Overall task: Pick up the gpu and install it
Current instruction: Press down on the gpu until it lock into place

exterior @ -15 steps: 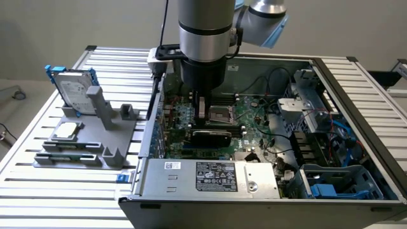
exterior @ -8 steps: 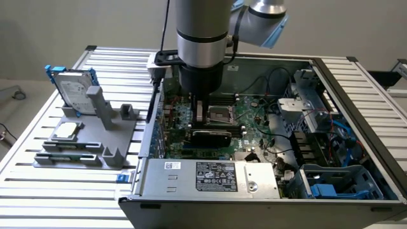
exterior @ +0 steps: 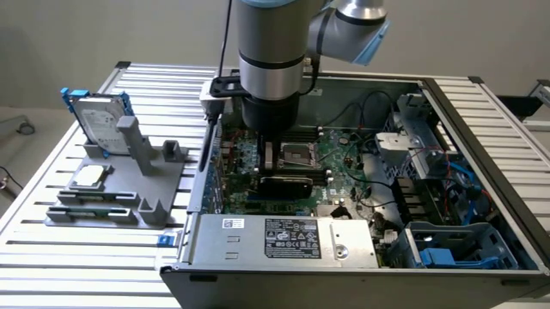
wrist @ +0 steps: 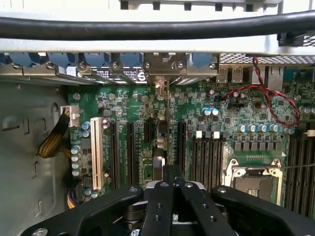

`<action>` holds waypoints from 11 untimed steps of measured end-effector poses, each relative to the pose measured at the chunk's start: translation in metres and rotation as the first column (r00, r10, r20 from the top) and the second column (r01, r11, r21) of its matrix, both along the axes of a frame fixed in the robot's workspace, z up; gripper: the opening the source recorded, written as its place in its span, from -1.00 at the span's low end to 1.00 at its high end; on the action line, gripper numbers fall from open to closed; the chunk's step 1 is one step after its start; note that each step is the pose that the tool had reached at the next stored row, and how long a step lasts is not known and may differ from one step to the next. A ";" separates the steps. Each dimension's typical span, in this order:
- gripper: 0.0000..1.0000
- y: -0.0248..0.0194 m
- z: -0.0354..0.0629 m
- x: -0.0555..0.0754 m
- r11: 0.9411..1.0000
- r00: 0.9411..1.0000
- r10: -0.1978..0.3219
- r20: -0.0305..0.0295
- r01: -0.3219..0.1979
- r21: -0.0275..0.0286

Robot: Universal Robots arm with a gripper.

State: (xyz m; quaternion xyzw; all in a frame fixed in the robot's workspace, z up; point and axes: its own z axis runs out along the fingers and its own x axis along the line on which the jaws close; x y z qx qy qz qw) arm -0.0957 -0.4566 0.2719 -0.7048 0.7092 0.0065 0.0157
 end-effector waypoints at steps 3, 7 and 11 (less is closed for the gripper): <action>-0.79 0.0002 -0.0033 0.000 1.000 1.000 0.000 0.000 0.000 0.000; -0.79 0.0006 -0.0074 0.000 1.000 1.000 0.000 0.000 0.000 0.001; -0.79 0.0008 -0.0091 0.000 1.000 1.000 0.000 0.000 0.000 0.002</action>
